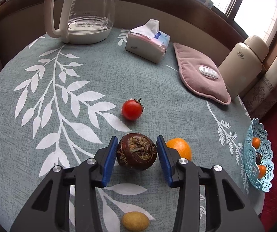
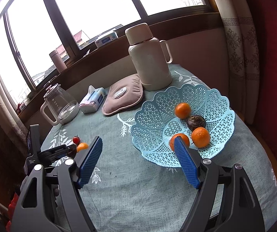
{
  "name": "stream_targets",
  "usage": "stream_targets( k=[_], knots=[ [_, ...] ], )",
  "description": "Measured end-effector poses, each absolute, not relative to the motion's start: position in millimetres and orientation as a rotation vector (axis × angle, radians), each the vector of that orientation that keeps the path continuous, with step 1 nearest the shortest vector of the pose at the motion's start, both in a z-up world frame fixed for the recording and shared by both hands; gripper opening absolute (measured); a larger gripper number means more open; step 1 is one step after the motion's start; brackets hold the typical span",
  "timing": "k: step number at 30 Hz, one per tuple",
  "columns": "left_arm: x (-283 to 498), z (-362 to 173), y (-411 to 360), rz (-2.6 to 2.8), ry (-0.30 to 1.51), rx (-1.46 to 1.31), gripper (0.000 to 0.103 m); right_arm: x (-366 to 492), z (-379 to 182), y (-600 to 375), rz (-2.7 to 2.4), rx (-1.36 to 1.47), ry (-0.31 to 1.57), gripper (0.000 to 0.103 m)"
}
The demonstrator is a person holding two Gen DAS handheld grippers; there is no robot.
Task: Organize fruits
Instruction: 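Move the left gripper back to the table and close on a dark brown fruit, then lift the dark brown fruit with the left gripper while the right grasps a large orange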
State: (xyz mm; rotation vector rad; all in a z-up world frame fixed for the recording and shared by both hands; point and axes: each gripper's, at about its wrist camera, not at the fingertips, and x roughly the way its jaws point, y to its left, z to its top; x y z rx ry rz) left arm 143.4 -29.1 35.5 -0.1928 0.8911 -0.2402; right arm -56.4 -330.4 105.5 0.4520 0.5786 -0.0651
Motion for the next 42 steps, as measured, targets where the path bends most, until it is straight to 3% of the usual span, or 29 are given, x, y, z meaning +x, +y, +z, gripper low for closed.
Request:
stream_targets(
  k=[13,26,38,41,42],
  knots=[
    [101.5,94.4,23.3,-0.162,0.663,-0.277,0.042,20.8,97.9,-248.3,0.129,0.324,0.719,0.078],
    [76.6,115.2,47.0,-0.162,0.567,-0.322,0.042,121.9,59.2,-170.8,0.256,0.264,0.902,0.078],
    [76.4,111.5,62.5,-0.14,0.547,-0.349,0.042,155.6,18.9,-146.9,0.277,0.2,1.012,0.078],
    [77.3,109.4,66.7,-0.133,0.548,-0.358,0.042,154.9,15.4,-139.8,0.255,0.139,1.001,0.073],
    [77.4,108.7,67.7,-0.132,0.548,-0.361,0.042,155.2,15.4,-137.5,0.247,0.12,0.999,0.066]
  ],
)
